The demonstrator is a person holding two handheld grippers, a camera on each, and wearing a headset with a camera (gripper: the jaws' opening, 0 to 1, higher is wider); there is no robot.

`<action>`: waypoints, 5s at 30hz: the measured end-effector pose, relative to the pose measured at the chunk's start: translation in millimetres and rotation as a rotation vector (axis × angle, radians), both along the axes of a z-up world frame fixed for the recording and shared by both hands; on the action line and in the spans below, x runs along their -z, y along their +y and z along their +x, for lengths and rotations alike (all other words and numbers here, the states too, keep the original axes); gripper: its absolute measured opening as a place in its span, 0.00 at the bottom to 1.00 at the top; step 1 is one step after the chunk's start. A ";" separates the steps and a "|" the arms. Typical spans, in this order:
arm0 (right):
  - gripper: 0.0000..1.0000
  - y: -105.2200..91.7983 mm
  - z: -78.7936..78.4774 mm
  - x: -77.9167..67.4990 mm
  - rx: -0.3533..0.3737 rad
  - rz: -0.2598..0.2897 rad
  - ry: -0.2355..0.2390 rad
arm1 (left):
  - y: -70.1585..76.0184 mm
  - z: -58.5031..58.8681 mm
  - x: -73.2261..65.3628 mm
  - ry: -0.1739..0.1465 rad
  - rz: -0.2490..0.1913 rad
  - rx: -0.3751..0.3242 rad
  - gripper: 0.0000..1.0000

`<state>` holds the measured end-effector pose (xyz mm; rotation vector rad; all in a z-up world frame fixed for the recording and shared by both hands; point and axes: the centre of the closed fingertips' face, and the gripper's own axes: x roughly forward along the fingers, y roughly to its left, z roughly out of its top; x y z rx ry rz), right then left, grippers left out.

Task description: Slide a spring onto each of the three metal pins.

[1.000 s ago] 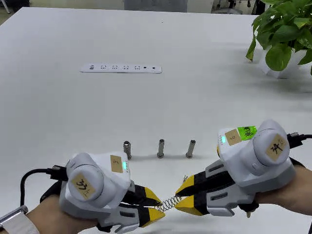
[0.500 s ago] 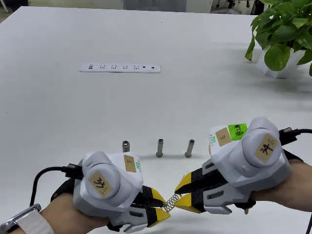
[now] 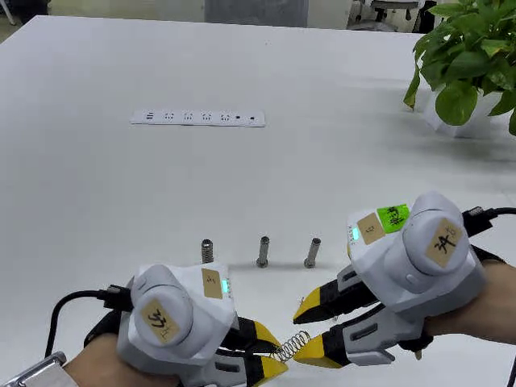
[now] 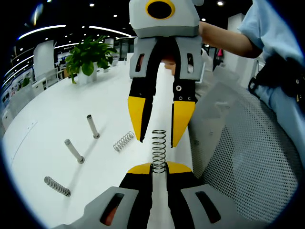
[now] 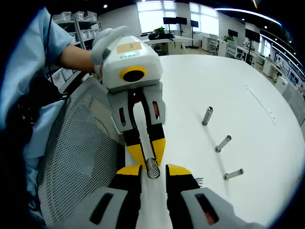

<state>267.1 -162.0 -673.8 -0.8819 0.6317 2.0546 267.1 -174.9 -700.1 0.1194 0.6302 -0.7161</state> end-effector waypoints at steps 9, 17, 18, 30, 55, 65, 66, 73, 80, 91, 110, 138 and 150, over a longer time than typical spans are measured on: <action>0.16 -1.2 -6.6 5.6 -0.009 -0.041 0.023 | -3.9 4.4 -7.4 -0.031 -0.016 -0.003 0.09; 0.15 -2.3 -8.0 7.4 -0.008 -0.049 0.025 | -3.1 4.2 -9.1 -0.045 -0.011 -0.002 0.09; 0.15 -2.5 -8.4 7.4 -0.008 -0.050 0.027 | -2.9 4.2 -8.9 -0.046 -0.011 -0.001 0.10; 0.13 -2.3 -11.9 5.1 -0.017 -0.046 0.038 | -5.3 3.6 -8.6 -0.054 -0.013 0.008 0.10; 0.12 3.6 -2.1 -0.9 0.002 -0.021 0.025 | 26.2 2.3 -10.8 -0.057 -0.085 -0.221 0.26; 0.12 0.7 6.8 -2.6 -0.005 -0.031 0.002 | 57.2 -7.4 -15.9 -0.070 -0.099 -0.387 0.39; 0.12 0.7 7.9 -3.0 -0.009 -0.032 -0.002 | 60.9 -8.8 -16.9 -0.075 -0.099 -0.406 0.41; 0.12 0.4 13.4 -3.2 -0.034 -0.043 -0.022 | 80.3 -16.4 -15.4 -0.089 -0.076 -0.501 0.55; 0.12 2.8 19.7 -4.2 -0.058 -0.053 -0.042 | 106.4 -19.3 -13.6 -0.112 -0.051 -0.630 0.79; 0.12 9.8 37.7 -3.2 -0.102 -0.083 -0.100 | 126.1 -24.0 -11.5 -0.122 -0.060 -0.702 1.00; 0.12 58.2 87.5 -16.5 -0.178 -0.104 -0.282 | 137.4 -26.1 -12.1 -0.144 -0.078 -0.751 0.99; 0.12 105.7 90.0 -12.0 -0.376 -0.146 -0.444 | 132.0 -27.3 -8.6 -0.124 -0.056 -0.725 0.97; 0.12 110.8 84.3 -1.3 -0.429 -0.169 -0.475 | 134.0 -27.6 -7.4 -0.123 -0.056 -0.732 0.96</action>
